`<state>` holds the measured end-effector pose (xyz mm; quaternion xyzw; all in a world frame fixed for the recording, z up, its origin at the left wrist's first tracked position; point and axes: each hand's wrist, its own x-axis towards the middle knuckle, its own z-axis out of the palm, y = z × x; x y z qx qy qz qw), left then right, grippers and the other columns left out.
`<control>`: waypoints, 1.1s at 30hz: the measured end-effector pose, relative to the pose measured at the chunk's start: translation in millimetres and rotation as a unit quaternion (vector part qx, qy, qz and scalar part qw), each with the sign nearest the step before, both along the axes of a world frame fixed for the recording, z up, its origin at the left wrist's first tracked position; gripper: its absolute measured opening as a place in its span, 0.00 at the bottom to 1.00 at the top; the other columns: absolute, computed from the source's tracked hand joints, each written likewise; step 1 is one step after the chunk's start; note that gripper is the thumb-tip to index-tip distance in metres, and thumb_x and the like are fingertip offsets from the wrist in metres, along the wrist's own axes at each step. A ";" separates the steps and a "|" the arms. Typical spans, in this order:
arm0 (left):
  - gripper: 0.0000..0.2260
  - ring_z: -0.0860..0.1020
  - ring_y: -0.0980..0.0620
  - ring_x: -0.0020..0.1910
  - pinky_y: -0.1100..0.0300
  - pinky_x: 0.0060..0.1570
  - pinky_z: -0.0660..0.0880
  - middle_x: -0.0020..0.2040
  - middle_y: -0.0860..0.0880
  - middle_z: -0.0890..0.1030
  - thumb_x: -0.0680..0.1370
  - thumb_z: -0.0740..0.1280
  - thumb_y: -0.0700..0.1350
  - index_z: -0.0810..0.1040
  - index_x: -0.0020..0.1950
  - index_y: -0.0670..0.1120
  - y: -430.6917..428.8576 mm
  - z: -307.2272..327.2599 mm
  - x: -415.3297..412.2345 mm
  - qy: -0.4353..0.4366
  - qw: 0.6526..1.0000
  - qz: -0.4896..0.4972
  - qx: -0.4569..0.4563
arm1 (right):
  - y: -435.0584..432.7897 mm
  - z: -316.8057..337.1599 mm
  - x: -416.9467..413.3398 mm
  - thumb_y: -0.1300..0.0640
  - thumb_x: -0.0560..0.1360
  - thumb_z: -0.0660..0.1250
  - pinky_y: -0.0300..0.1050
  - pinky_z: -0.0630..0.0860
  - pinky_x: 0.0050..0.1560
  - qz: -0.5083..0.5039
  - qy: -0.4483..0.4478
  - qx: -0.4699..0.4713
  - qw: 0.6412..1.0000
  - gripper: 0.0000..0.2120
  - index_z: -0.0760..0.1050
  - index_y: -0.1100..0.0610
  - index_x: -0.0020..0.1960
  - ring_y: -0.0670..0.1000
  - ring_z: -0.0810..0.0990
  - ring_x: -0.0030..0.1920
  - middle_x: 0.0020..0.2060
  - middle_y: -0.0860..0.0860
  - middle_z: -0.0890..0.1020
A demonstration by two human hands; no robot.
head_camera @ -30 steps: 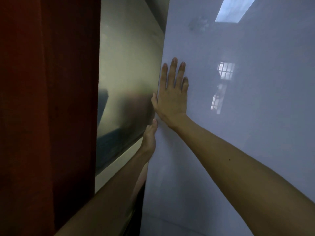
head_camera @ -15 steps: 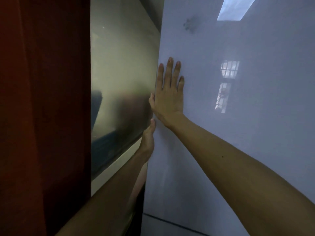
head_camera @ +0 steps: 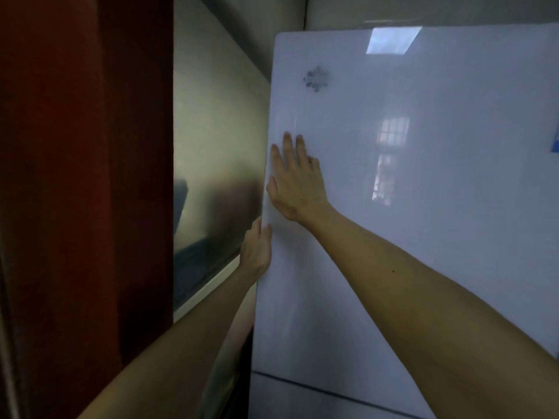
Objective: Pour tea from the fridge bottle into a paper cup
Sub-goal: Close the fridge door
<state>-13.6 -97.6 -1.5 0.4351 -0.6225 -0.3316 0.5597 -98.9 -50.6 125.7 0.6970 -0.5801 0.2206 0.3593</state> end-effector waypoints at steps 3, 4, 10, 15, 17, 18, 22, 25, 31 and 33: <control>0.25 0.72 0.43 0.63 0.42 0.64 0.70 0.66 0.44 0.72 0.79 0.53 0.55 0.60 0.76 0.53 29.6 6.6 7.7 -0.059 0.996 0.057 -0.020 | 33.3 -8.2 -14.6 0.50 0.83 0.49 0.62 0.56 0.73 -0.007 -0.007 0.068 0.998 0.29 0.46 0.58 0.79 0.58 0.48 0.78 0.79 0.56 0.48; 0.25 0.72 0.42 0.63 0.42 0.64 0.71 0.66 0.44 0.72 0.79 0.54 0.54 0.59 0.76 0.54 39.2 5.6 11.0 -0.091 0.993 0.065 -0.026 | 45.5 -15.0 -19.5 0.50 0.83 0.49 0.62 0.57 0.72 -0.014 -0.020 0.088 0.996 0.29 0.46 0.57 0.79 0.58 0.50 0.78 0.79 0.56 0.49; 0.25 0.66 0.39 0.70 0.43 0.69 0.65 0.74 0.43 0.66 0.81 0.52 0.55 0.58 0.78 0.53 106.5 -12.1 24.1 -0.339 0.939 0.037 -0.031 | 111.1 -68.5 -44.0 0.48 0.83 0.48 0.62 0.61 0.69 -0.067 -0.074 0.231 0.968 0.28 0.44 0.54 0.80 0.60 0.57 0.75 0.77 0.56 0.56; 0.23 0.66 0.38 0.70 0.43 0.68 0.65 0.74 0.43 0.65 0.82 0.50 0.56 0.57 0.78 0.55 163.1 -13.8 32.4 -0.465 0.885 0.023 -0.004 | 172.2 -100.9 -53.7 0.47 0.83 0.47 0.61 0.64 0.68 -0.102 -0.100 0.290 0.946 0.28 0.43 0.53 0.80 0.60 0.59 0.74 0.77 0.56 0.58; 0.23 0.66 0.38 0.69 0.44 0.67 0.66 0.74 0.43 0.65 0.82 0.50 0.56 0.57 0.78 0.55 186.3 -13.1 38.4 -0.490 0.871 0.024 -0.010 | 200.0 -110.3 -56.2 0.47 0.83 0.47 0.60 0.66 0.66 -0.116 -0.107 0.303 0.940 0.27 0.44 0.53 0.80 0.60 0.60 0.73 0.76 0.57 0.60; 0.23 0.66 0.39 0.69 0.44 0.67 0.66 0.74 0.43 0.65 0.82 0.49 0.56 0.56 0.78 0.54 197.6 -13.3 41.9 -0.502 0.864 0.026 -0.013 | 213.5 -114.4 -57.3 0.47 0.83 0.47 0.59 0.66 0.66 -0.125 -0.110 0.308 0.937 0.27 0.45 0.53 0.80 0.60 0.61 0.73 0.76 0.57 0.60; 0.24 0.66 0.39 0.69 0.44 0.67 0.66 0.73 0.42 0.66 0.82 0.50 0.56 0.57 0.78 0.54 241.2 -19.7 60.6 -0.505 0.863 0.014 -0.011 | 268.1 -125.4 -52.0 0.47 0.83 0.46 0.58 0.67 0.64 -0.157 -0.134 0.309 0.929 0.26 0.47 0.53 0.79 0.60 0.62 0.72 0.75 0.56 0.62; 0.24 0.67 0.39 0.68 0.44 0.68 0.66 0.72 0.42 0.68 0.81 0.50 0.57 0.60 0.77 0.54 277.3 -33.3 76.3 -0.477 0.879 -0.017 0.008 | 310.3 -133.0 -36.1 0.47 0.84 0.46 0.58 0.68 0.64 -0.171 -0.138 0.318 0.922 0.26 0.49 0.54 0.79 0.60 0.63 0.71 0.74 0.57 0.63; 0.24 0.68 0.39 0.66 0.45 0.64 0.68 0.70 0.43 0.70 0.81 0.49 0.57 0.59 0.77 0.54 349.6 -44.8 102.2 -0.507 0.862 -0.024 0.007 | 379.5 -141.6 -0.1 0.47 0.83 0.46 0.56 0.70 0.61 -0.182 -0.132 0.328 0.918 0.25 0.52 0.54 0.78 0.60 0.65 0.69 0.71 0.58 0.66; 0.24 0.68 0.40 0.66 0.46 0.63 0.68 0.70 0.43 0.71 0.81 0.50 0.56 0.59 0.77 0.53 370.0 -41.8 108.6 -0.514 0.858 -0.021 0.002 | 398.5 -141.3 8.7 0.47 0.83 0.47 0.56 0.70 0.60 -0.187 -0.130 0.328 0.917 0.25 0.52 0.54 0.78 0.59 0.65 0.69 0.71 0.57 0.66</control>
